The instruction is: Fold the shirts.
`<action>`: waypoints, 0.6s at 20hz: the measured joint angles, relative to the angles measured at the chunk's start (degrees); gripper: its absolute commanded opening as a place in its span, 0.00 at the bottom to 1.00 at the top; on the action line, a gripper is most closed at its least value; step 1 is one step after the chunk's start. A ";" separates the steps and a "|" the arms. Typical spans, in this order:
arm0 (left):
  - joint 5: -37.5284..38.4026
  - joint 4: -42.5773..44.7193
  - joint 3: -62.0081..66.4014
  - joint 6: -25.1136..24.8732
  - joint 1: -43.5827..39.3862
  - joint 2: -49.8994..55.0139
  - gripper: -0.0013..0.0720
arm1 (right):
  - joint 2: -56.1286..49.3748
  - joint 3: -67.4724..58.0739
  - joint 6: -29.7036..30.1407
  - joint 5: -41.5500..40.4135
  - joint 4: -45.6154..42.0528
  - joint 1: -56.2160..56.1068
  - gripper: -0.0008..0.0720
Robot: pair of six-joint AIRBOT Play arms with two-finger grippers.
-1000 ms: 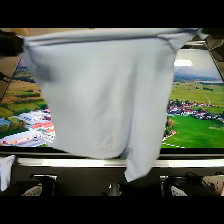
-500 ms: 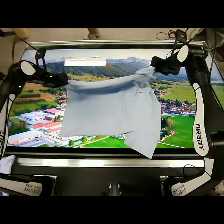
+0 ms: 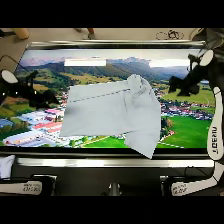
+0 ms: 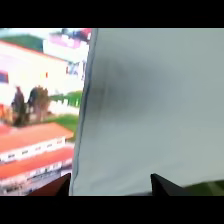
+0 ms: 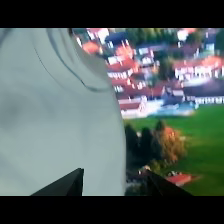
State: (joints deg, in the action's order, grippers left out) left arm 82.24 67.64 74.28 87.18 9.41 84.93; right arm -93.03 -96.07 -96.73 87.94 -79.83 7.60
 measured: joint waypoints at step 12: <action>-16.24 -6.23 -30.60 -5.90 2.05 -9.75 0.83 | 9.73 28.35 7.87 -3.91 5.33 2.38 0.68</action>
State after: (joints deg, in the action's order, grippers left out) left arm 66.00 61.41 43.68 81.28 11.46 75.18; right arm -83.31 -67.72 -88.86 84.03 -74.50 9.98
